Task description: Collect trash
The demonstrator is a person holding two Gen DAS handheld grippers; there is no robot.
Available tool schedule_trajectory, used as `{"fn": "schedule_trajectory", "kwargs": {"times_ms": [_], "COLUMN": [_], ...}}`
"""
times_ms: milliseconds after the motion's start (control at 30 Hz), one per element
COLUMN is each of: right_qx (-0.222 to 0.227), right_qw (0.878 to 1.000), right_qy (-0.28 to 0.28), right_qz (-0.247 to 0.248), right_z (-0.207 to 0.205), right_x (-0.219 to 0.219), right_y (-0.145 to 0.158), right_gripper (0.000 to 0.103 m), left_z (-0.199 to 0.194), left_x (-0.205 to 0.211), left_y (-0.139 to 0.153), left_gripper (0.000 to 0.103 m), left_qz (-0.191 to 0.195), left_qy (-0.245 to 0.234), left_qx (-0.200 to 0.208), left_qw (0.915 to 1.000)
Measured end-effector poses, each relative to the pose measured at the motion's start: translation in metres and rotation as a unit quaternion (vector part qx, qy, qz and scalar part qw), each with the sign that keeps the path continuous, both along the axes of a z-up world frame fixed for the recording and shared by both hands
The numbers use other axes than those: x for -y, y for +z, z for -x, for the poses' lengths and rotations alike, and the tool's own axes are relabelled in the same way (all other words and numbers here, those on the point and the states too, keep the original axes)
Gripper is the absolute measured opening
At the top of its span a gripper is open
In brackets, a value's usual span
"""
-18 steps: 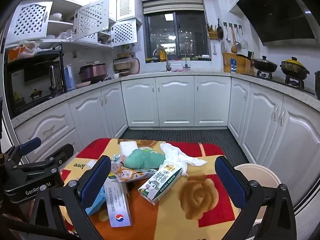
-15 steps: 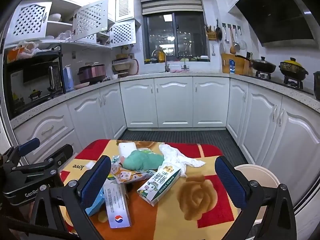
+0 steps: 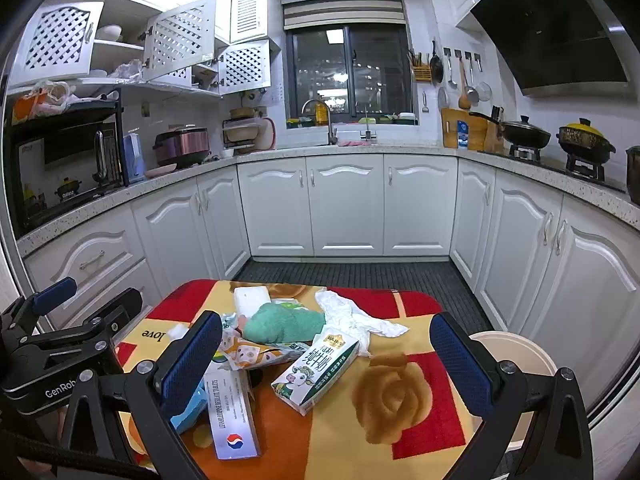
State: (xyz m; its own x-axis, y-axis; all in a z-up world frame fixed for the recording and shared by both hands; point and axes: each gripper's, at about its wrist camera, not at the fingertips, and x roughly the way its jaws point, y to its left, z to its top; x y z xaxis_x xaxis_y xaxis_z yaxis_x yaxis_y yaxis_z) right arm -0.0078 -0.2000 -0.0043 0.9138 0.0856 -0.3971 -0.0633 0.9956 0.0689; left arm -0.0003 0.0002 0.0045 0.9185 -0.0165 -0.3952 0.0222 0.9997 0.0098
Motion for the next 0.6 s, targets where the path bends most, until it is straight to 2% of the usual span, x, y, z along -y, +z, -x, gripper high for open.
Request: {"fn": "schedule_trajectory", "kwargs": {"times_ms": [600], "right_qx": [-0.004], "right_qw": [1.000], "right_qy": [-0.006], "right_qz": [-0.007], "right_z": [-0.0042], "right_x": [0.0036], "right_y": [0.0034], "right_gripper": [0.103], "left_z": [-0.0030], "left_x": [0.0015], "left_y": [-0.0057], "left_gripper": [0.103], "left_qz": [-0.003], "left_qy": [0.003], "left_qx": [-0.004], "left_qw": [1.0000]}}
